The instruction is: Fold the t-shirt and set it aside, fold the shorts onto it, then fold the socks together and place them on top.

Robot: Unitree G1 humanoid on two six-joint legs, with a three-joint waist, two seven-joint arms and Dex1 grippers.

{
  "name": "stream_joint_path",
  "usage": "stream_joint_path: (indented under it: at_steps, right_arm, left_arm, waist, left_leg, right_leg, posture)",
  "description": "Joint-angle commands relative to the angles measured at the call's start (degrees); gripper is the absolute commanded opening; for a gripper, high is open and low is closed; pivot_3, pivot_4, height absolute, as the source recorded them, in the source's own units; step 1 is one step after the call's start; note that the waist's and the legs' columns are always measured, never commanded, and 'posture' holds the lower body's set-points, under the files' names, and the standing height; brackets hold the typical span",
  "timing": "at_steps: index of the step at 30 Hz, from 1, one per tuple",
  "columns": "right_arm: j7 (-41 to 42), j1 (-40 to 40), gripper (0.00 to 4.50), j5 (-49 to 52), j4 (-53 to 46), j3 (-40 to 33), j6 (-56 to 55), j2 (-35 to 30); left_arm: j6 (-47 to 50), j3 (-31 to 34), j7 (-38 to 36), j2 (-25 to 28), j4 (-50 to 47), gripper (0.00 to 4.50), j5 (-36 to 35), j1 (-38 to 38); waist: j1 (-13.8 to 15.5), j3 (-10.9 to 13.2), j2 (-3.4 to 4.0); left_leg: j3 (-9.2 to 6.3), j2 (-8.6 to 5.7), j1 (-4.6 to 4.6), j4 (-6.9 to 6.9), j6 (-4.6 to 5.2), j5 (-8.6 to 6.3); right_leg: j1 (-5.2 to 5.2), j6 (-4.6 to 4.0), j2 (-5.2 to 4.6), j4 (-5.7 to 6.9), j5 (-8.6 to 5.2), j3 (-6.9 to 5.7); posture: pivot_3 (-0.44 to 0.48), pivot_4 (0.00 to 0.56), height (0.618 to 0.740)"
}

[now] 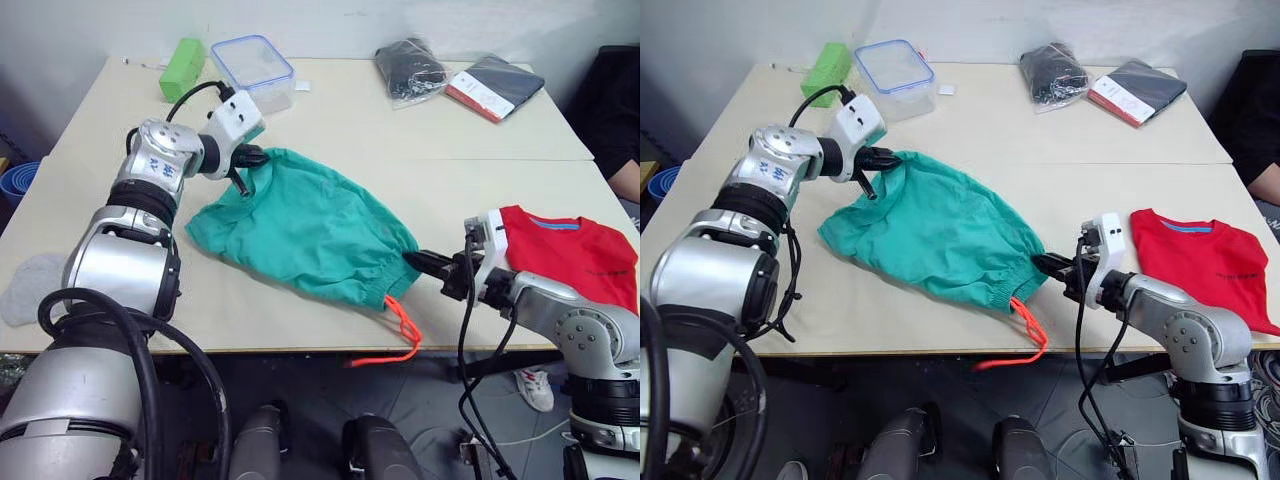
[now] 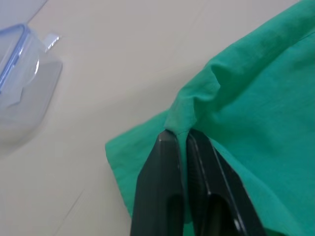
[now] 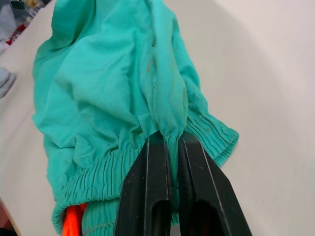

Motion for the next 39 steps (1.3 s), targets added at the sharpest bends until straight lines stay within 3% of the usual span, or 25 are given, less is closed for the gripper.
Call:
stream_joint_path:
  at_steps: [1, 9, 10, 13, 16, 17, 19, 22, 25, 27, 31, 35, 39]
  right_arm:
    - [-0.6, -0.7, 0.82, -0.4, -1.7, -2.0, -0.8, 0.3]
    - [2.1, 1.2, 3.55, -2.1, -8.6, -5.5, -3.8, -3.6]
    - [3.0, 1.6, 3.91, -2.4, -10.3, -5.5, -4.5, -4.5]
    - [3.9, 0.8, 3.8, -4.5, -15.6, -2.1, -6.4, -5.4]
    - [6.3, -0.9, 2.88, -9.6, -19.7, 4.9, -9.4, -6.7]
    - [7.2, -1.1, 2.53, -10.9, -20.7, 6.6, -10.3, -7.2]
    - [8.3, -2.3, 1.81, -13.3, -22.3, 11.2, -11.0, -7.2]
    - [8.6, -2.5, 0.73, -16.5, -23.1, 15.0, -12.0, -6.8]
    - [9.3, -1.3, 1.09, -21.6, -23.5, 19.6, -13.7, -7.9]
    - [10.3, -0.3, 1.72, -25.0, -23.9, 21.5, -15.3, -9.6]
    - [11.9, 2.2, 3.13, -32.2, -24.4, 24.8, -19.6, -13.1]
    - [11.9, 4.1, 4.48, -39.2, -22.7, 27.4, -24.9, -13.5]
    - [11.8, 4.0, 4.48, -45.4, -19.9, 29.2, -29.5, -12.8]
  left_arm:
    - [-1.2, 1.6, 2.0, 1.3, 0.0, 1.23, 1.7, -0.2]
    - [-0.9, 8.8, 8.6, 4.9, -0.3, 3.78, -0.2, -2.1]
    - [-0.5, 10.4, 6.7, 5.3, -0.5, 3.83, -1.5, -2.6]
    - [-2.0, 13.4, -9.7, 4.7, -3.6, 3.83, -5.8, -1.5]
    - [-5.6, 12.6, -22.6, 3.4, -9.2, 3.83, -7.7, 3.5]
    - [-6.6, 12.1, -25.3, 3.2, -11.4, 3.64, -8.0, 5.3]
    - [-5.6, 11.4, -29.2, 2.9, -17.3, 3.19, -9.1, 10.1]
    - [-5.9, 9.8, -32.5, 3.7, -25.9, 3.3, -9.1, 16.6]
    - [-7.2, 8.4, -34.2, 6.4, -33.6, 4.07, -8.4, 23.2]
    - [-7.4, 7.9, -35.0, 8.4, -37.3, 4.5, -8.3, 26.0]
    - [-11.8, 6.5, -37.6, 15.2, -42.0, 4.5, -6.8, 30.8]
    - [-20.3, 4.8, -35.9, 19.7, -39.4, 4.5, -3.4, 31.0]
    - [-28.2, 2.7, -30.8, 20.5, -34.0, 4.5, 1.0, 29.2]
  waist:
    - [0.1, 0.0, 0.0]
    - [0.1, 0.0, 0.0]
    - [0.1, 0.0, 0.0]
    - [0.1, 0.0, 0.01]
    - [0.1, 0.0, 0.08]
    - [0.1, -0.1, 0.09]
    - [0.0, -0.1, 0.11]
    - [-0.2, -0.1, 0.11]
    - [-0.1, -0.1, 0.11]
    - [0.0, -0.1, 0.11]
    - [0.0, -0.1, 0.12]
    - [0.2, -0.1, 0.12]
    - [0.3, -0.1, 0.11]
  left_leg:
    - [0.0, -0.01, -0.01, 0.01, 0.0, 0.0]
    - [-0.02, -0.01, -0.01, 0.02, 0.0, 0.0]
    - [-0.01, -0.02, -0.02, 0.02, 0.0, 0.0]
    - [0.02, -0.03, -0.04, 0.02, 0.0, 0.0]
    - [0.1, 0.0, 0.06, 0.01, -0.01, 0.0]
    - [0.12, -0.01, 0.11, 0.01, -0.01, 0.0]
    - [0.13, 0.0, 0.12, 0.02, -0.01, 0.0]
    - [0.11, 0.06, 0.08, 0.01, -0.04, 0.02]
    - [0.05, 0.06, 0.06, 0.02, -0.05, 0.03]
    - [0.02, 0.05, 0.08, 0.03, -0.05, 0.03]
    - [0.0, 0.04, 0.11, 0.06, -0.03, 0.02]
    - [-0.06, 0.03, 0.15, 0.08, -0.03, 0.02]
    - [-0.09, -0.01, 0.18, 0.09, 0.01, 0.03]
  right_leg:
    - [0.0, 0.0, 0.0, 0.0, 0.0, 0.0]
    - [0.01, 0.0, -0.01, 0.0, 0.0, -0.02]
    - [0.0, 0.0, -0.02, 0.0, 0.0, -0.03]
    - [-0.02, 0.0, 0.02, -0.01, 0.0, -0.14]
    - [0.02, 0.0, 0.06, -0.01, 0.0, -0.33]
    - [0.06, 0.0, 0.05, -0.01, 0.0, -0.31]
    - [0.06, -0.01, 0.05, -0.01, 0.0, -0.26]
    - [0.0, -0.01, 0.08, 0.06, 0.0, -0.11]
    - [0.0, -0.01, 0.06, 0.08, 0.0, 0.04]
    - [0.04, -0.01, 0.06, 0.07, 0.0, 0.05]
    - [0.13, -0.01, 0.03, 0.04, 0.0, 0.03]
    - [0.19, -0.02, 0.02, 0.03, 0.0, -0.04]
    - [0.25, -0.02, -0.02, 0.03, 0.0, -0.09]
  posture:
    - [0.0, 0.15, 0.74]
    - [0.0, 0.15, 0.74]
    - [0.0, 0.15, 0.74]
    - [0.0, 0.15, 0.74]
    - [0.0, 0.15, 0.74]
    - [0.0, 0.15, 0.74]
    - [0.0, 0.15, 0.74]
    - [0.0, 0.15, 0.74]
    - [0.0, 0.15, 0.74]
    - [0.0, 0.15, 0.74]
    - [0.0, 0.15, 0.74]
    - [0.0, 0.15, 0.74]
    - [0.0, 0.15, 0.74]
